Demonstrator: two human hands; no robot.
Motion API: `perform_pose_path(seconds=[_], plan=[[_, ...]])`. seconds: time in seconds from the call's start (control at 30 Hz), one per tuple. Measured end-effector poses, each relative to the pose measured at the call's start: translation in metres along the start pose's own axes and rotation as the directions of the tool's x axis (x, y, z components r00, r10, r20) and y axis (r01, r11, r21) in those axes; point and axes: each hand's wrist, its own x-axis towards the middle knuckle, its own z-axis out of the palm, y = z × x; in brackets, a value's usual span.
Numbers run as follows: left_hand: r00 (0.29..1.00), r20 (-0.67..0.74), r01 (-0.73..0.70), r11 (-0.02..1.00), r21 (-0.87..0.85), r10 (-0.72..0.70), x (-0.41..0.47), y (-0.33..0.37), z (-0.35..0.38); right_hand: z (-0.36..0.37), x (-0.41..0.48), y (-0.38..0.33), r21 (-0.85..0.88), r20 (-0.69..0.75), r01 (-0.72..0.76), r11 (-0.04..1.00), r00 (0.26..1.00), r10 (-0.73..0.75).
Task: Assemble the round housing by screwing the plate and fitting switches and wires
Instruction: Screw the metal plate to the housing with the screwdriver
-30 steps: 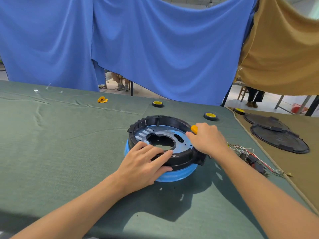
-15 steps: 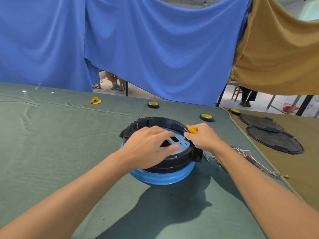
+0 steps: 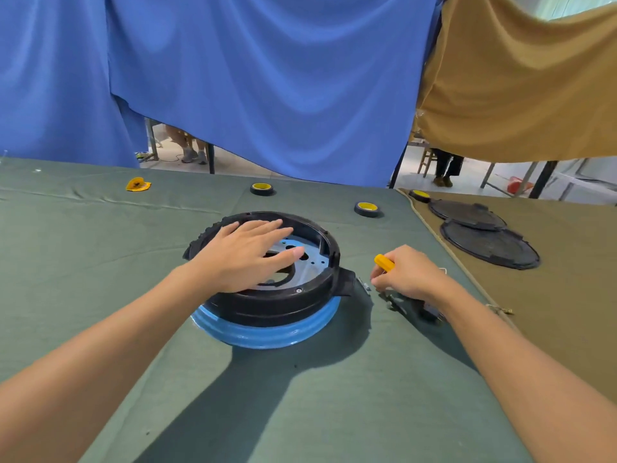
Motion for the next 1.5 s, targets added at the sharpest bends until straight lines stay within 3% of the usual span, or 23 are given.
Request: perform_pose_path(seconds=[0.1, 0.3, 0.43, 0.5, 0.57, 0.63, 0.77, 0.87, 0.93, 1.23, 1.4, 1.5], plan=[[0.999, -0.035, -0.005, 0.999, -0.038, 0.004, 0.0, 0.0, 0.0, -0.005, -0.005, -0.002, -0.099, 0.048, 0.028, 0.995, 0.999, -0.023], [0.956, -0.292, 0.007, 0.994, -0.106, -0.038, -0.004, 0.001, -0.001, -0.007, -0.02, -0.008, -0.345, 0.097, 0.022, 0.939, 0.995, 0.013], [0.836, -0.544, -0.026, 0.984, -0.174, -0.074, -0.012, 0.0, -0.002, -0.004, -0.027, -0.015, -0.315, 0.062, -0.006, 0.949, 0.998, 0.027], [0.776, -0.616, 0.01, 0.98, -0.198, -0.133, -0.017, -0.008, -0.005, -0.006, -0.031, -0.023, -0.211, 0.013, 0.005, 0.978, 1.0, -0.002], [0.779, -0.588, 0.092, 0.968, -0.233, -0.216, -0.019, -0.021, -0.005, -0.006, -0.037, -0.035, -0.065, -0.088, 0.05, 0.997, 0.995, -0.055], [0.835, -0.439, 0.183, 0.919, -0.348, -0.332, -0.021, -0.036, -0.004, -0.001, -0.045, -0.052, 0.04, -0.19, 0.109, 0.993, 0.977, -0.099], [0.89, -0.1, 0.243, 0.649, -0.721, -0.445, -0.022, -0.049, 0.002, 0.027, -0.055, -0.086, 0.023, -0.272, 0.133, 0.991, 0.955, -0.122], [0.867, -0.085, 0.199, 0.498, -0.844, -0.492, -0.021, -0.049, 0.005, 0.044, -0.053, -0.098, -0.004, -0.325, 0.077, 0.997, 0.943, -0.074], [0.853, -0.078, 0.205, 0.47, -0.859, -0.515, -0.022, -0.049, 0.007, 0.047, -0.048, -0.097, 0.031, -0.342, 0.029, 0.999, 0.94, -0.016], [0.82, -0.242, 0.33, 0.775, -0.539, -0.518, -0.048, -0.04, 0.008, 0.045, -0.009, -0.08, 0.171, -0.383, 0.001, 0.985, 0.921, 0.066], [0.833, -0.282, 0.412, 0.873, -0.26, -0.477, -0.055, -0.034, -0.005, 0.033, 0.016, -0.08, 0.195, -0.321, 0.028, 0.98, 0.946, 0.037], [0.843, -0.303, 0.39, 0.893, -0.226, -0.445, -0.046, -0.038, -0.01, 0.029, 0.014, -0.081, 0.225, -0.373, 0.005, 0.974, 0.924, 0.082]])
